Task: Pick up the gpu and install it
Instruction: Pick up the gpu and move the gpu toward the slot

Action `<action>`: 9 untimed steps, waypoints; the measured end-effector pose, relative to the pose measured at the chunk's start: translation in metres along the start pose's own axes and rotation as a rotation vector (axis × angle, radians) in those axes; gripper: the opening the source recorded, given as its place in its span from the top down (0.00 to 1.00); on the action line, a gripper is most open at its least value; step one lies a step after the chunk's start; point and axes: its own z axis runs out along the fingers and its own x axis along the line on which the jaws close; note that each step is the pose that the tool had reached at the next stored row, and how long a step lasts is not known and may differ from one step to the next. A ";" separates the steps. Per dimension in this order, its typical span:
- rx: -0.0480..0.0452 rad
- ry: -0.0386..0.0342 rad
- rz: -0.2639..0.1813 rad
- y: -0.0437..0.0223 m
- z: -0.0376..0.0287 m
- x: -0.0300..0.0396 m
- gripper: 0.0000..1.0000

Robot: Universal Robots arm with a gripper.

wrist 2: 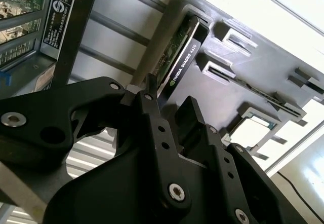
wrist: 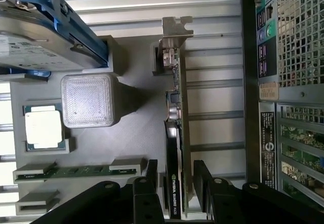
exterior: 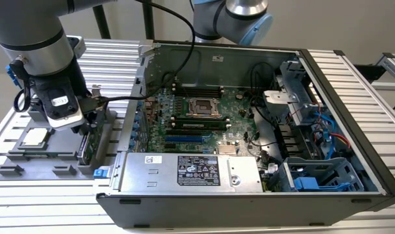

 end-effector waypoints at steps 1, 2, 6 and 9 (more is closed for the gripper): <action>0.0000 0.0002 0.000 0.0000 0.0003 0.0000 0.00; 0.0000 0.0003 0.000 0.0000 0.0007 0.0000 0.00; 0.0000 0.0008 0.000 0.0000 0.0020 0.0000 0.00; 0.0001 0.0012 0.000 -0.0001 0.0028 0.0000 0.00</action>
